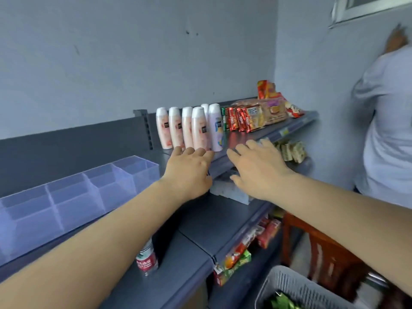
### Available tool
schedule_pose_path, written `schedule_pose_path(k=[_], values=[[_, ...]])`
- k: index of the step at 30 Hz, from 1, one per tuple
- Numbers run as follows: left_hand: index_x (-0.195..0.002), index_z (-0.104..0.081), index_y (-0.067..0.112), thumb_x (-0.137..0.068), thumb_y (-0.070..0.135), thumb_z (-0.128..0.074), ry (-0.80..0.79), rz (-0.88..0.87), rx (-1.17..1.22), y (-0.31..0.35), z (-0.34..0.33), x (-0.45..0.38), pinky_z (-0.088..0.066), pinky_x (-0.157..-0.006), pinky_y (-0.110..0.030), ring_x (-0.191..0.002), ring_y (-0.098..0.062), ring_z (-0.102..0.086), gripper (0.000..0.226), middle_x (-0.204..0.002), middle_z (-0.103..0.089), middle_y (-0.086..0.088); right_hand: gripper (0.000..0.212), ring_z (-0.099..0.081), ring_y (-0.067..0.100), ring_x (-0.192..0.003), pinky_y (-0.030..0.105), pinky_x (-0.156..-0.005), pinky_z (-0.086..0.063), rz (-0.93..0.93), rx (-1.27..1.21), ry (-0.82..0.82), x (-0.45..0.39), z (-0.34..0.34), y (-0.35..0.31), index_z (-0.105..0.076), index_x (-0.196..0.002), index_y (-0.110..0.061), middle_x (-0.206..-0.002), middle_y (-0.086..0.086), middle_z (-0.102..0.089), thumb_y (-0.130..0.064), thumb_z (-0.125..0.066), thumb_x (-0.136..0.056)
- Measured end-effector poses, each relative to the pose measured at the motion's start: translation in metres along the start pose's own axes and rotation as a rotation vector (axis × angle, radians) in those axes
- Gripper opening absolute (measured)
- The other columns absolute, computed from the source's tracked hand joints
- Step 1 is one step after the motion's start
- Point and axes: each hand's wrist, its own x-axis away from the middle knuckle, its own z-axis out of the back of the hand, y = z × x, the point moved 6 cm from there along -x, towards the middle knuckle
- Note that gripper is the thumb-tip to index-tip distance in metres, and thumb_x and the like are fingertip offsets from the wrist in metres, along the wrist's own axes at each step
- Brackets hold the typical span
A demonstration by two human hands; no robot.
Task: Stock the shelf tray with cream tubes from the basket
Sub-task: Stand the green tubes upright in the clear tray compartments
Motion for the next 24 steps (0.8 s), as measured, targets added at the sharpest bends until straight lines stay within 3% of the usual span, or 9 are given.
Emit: schedule_pose_path(k=[7, 10, 13, 24], values=[[-0.142, -0.027, 0.018, -0.091, 0.039, -0.045, -0.046, -0.22, 0.1, 0.132, -0.036, -0.042, -0.023, -0.106, -0.04, -0.129, -0.024, -0.036, 0.057, -0.141, -0.038, -0.001, 0.065, -0.025, 0.029, -0.135, 0.047, -0.111, -0.018, -0.204, 0.036, -0.193, 0.082, -0.077, 0.095, -0.015, -0.148, -0.013, -0.147, 0.007, -0.031, -0.045, -0.038, -0.096], [-0.142, -0.025, 0.018, -0.09, 0.039, -0.046, -0.078, -0.315, 0.134, 0.177, -0.057, -0.052, -0.023, -0.108, -0.042, -0.134, -0.024, -0.03, 0.06, -0.146, -0.033, -0.001, 0.068, -0.015, 0.029, -0.141, 0.048, -0.113, -0.014, -0.283, 0.017, -0.303, 0.113, -0.112, 0.118, -0.006, -0.15, -0.014, -0.154, 0.008, -0.017, -0.045, -0.036, -0.097], [-0.142, -0.027, 0.017, -0.089, 0.038, -0.048, -0.136, -0.393, 0.175, 0.215, -0.085, -0.061, -0.021, -0.109, -0.043, -0.135, -0.025, -0.029, 0.06, -0.146, -0.033, -0.002, 0.069, -0.01, 0.029, -0.143, 0.049, -0.114, -0.013, -0.352, 0.005, -0.417, 0.138, -0.148, 0.132, -0.002, -0.151, -0.015, -0.157, 0.008, -0.01, -0.044, -0.034, -0.098], [-0.141, -0.031, 0.015, -0.089, 0.03, -0.047, -0.338, -0.646, 0.231, 0.323, -0.227, -0.057, -0.022, -0.11, -0.046, -0.132, -0.026, -0.033, 0.056, -0.143, -0.039, -0.004, 0.071, -0.009, 0.031, -0.144, 0.051, -0.114, -0.013, -0.537, -0.067, -0.715, 0.208, -0.292, 0.147, -0.007, -0.15, -0.017, -0.157, 0.01, -0.012, -0.043, -0.042, -0.094]])
